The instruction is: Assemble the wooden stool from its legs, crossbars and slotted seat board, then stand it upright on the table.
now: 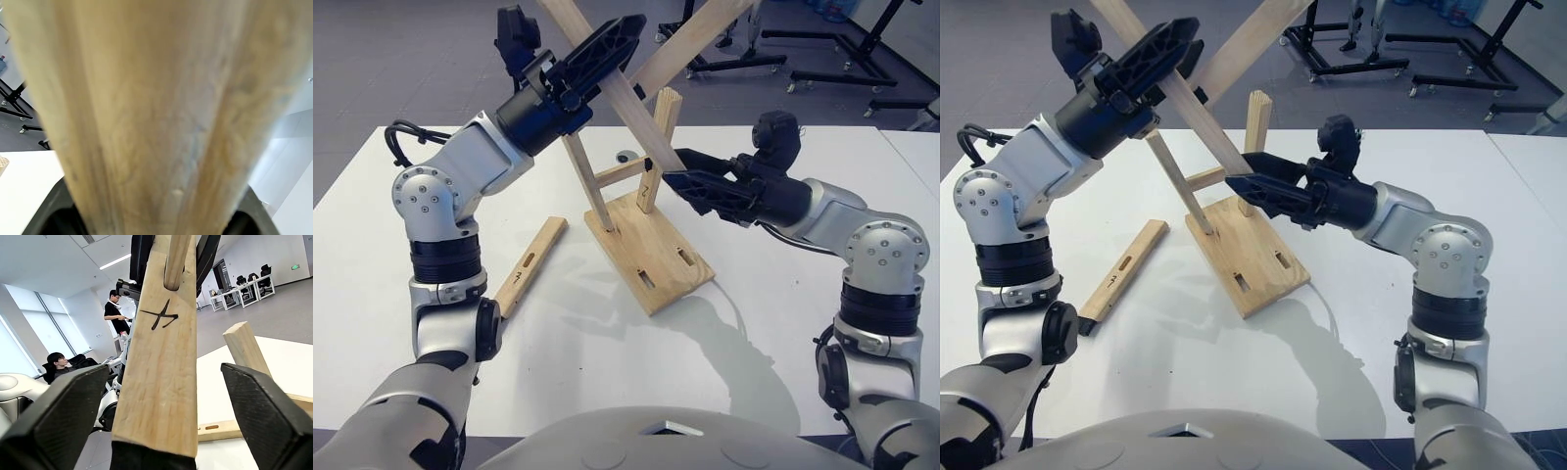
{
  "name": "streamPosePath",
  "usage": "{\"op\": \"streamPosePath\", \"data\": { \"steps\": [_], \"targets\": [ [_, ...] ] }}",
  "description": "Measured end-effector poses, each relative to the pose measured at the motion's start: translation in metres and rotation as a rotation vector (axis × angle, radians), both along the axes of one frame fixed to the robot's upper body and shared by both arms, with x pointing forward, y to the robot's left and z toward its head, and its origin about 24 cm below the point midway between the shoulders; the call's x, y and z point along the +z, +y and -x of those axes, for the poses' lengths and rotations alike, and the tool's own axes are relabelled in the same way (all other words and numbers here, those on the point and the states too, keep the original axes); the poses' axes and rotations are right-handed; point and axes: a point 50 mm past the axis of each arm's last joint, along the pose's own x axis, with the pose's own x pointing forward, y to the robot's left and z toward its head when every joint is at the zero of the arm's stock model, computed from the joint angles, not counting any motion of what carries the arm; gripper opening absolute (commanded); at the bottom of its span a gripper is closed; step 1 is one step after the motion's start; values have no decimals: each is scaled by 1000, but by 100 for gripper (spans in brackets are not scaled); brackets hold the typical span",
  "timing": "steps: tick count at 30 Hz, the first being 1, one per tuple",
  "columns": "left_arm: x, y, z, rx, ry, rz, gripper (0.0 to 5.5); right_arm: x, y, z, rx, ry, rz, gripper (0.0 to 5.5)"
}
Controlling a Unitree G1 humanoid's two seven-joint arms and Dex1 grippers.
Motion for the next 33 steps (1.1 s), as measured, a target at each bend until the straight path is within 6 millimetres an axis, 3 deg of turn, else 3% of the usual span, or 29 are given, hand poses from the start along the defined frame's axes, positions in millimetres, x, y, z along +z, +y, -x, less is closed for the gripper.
{"op": "streamPosePath", "data": {
  "steps": [4,8,11,16,19,22,25,29,33],
  "targets": [
    [-1,4,-1,25,-14,-25,208,9,-26,-1,-79,-19,0,535],
    [-4,7,2,66,-80,-120,208,19,-54,-4,-181,-42,8,540],
    [-3,6,4,85,-151,-190,208,14,-68,-6,-251,-39,50,540],
    [-1,8,3,163,-238,-261,208,-40,-75,-11,-319,22,340,540],
    [3,9,6,190,-294,-261,208,-79,-77,-15,-335,-6,602,540],
    [0,11,9,213,-300,-262,208,-105,-83,-18,-349,-42,763,540],
    [-3,11,12,254,-300,-276,208,-111,-91,-29,-406,-133,870,540],
    [-3,18,16,298,-283,-267,208,-104,-95,-46,-471,-271,968,540],
    [-5,22,17,309,-257,-258,208,-111,-85,-47,-393,-387,1057,540]
  ]
}}
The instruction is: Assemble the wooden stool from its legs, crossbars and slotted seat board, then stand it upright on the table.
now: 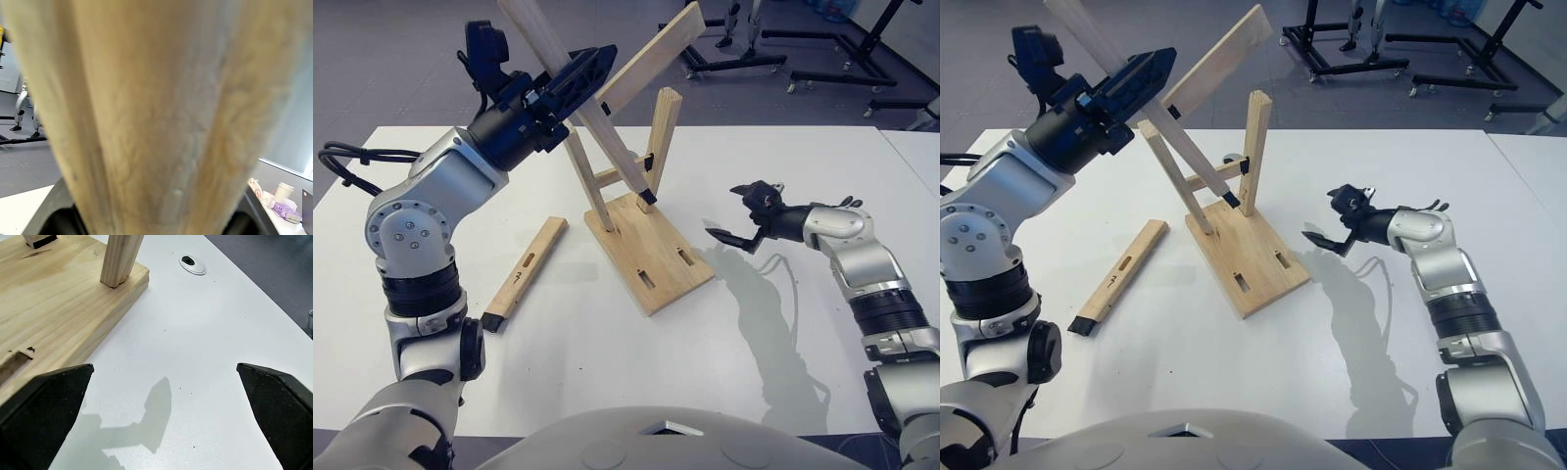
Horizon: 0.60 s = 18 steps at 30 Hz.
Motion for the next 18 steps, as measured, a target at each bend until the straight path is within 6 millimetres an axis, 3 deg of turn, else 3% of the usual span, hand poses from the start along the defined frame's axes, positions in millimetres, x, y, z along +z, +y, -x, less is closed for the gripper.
{"op": "streamPosePath", "data": {
  "steps": [7,12,18],
  "targets": [
    [-2,1,9,-24,6,-32,208,-26,-2,17,72,97,76,540],
    [-13,7,14,-25,31,-68,208,-31,-2,24,92,117,70,540],
    [-25,11,15,-24,55,-85,208,-37,22,41,113,159,-23,540]
  ]
}}
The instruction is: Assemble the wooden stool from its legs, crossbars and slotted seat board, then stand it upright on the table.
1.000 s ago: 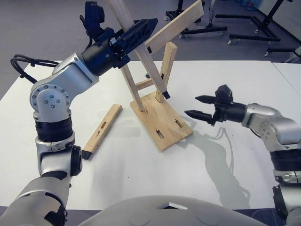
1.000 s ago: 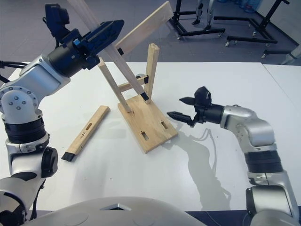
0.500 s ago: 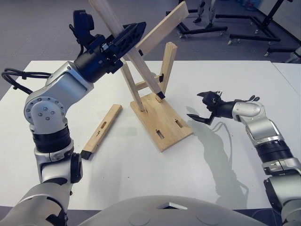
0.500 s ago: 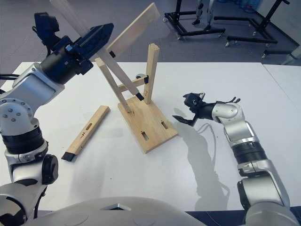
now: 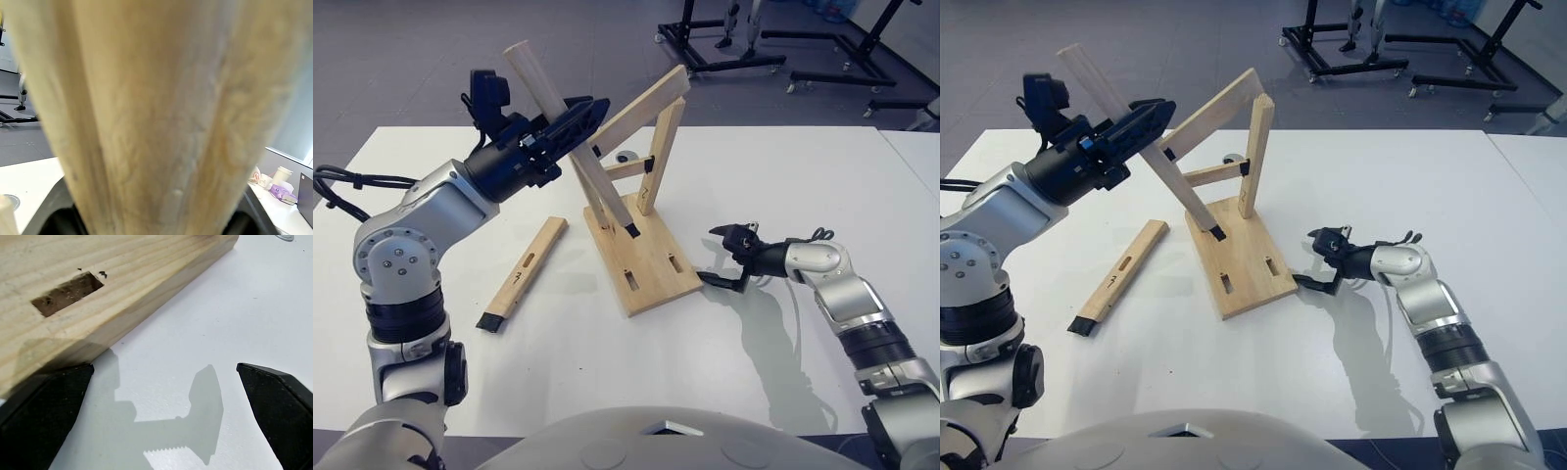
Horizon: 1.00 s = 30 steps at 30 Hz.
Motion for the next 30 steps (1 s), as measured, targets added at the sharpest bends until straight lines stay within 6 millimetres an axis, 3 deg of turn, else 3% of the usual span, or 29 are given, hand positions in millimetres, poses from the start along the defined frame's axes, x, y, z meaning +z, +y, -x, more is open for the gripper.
{"op": "streamPosePath", "data": {
  "steps": [6,14,20,24,27,30],
  "targets": [
    [-3,4,0,5,-39,-46,208,3,17,12,9,25,-54,540],
    [-2,17,-6,79,-80,-114,208,10,35,13,-11,19,-129,540],
    [12,29,1,46,-244,-200,208,26,8,3,-146,-17,-172,540],
    [-3,30,11,-34,-232,-261,208,28,-6,0,-204,-27,-173,540],
    [-14,27,26,-73,-289,-181,208,26,-9,0,-219,-12,-182,540],
    [-22,29,26,-82,-290,-121,208,21,-12,-1,-232,9,-182,540]
  ]
}}
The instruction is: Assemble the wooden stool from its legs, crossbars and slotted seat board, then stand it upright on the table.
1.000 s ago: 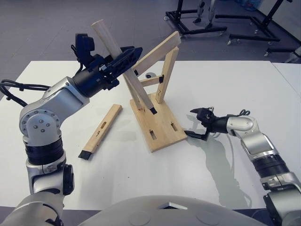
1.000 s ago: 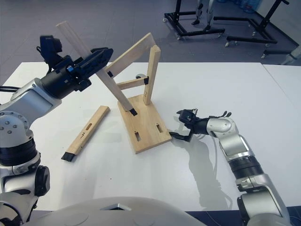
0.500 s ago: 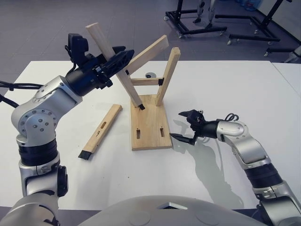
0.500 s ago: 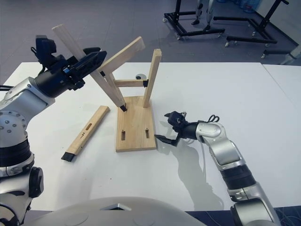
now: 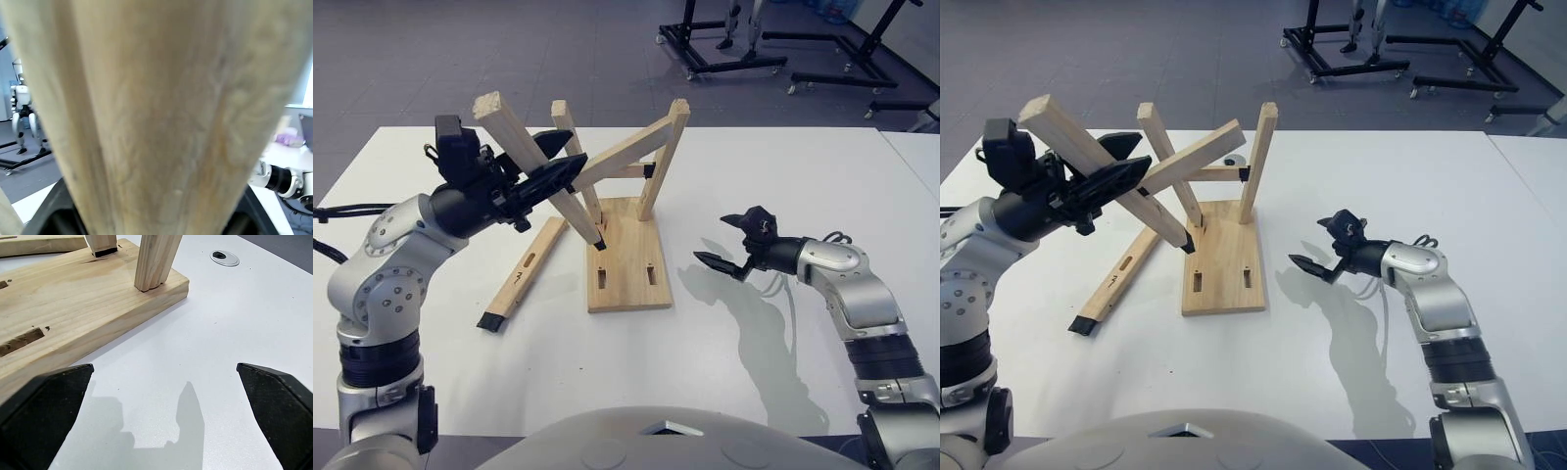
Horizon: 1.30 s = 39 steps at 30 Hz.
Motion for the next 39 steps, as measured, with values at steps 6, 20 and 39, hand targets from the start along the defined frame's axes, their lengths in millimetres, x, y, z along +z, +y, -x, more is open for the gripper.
{"op": "streamPosePath", "data": {
  "steps": [6,20,39],
  "targets": [
    [-26,4,-17,-7,28,15,208,7,3,-14,26,-14,-4,540],
    [-60,-1,-10,-220,13,-17,208,6,10,-21,91,14,1,540],
    [-66,2,-20,-271,11,-76,208,4,14,-21,101,18,0,540]
  ]
}}
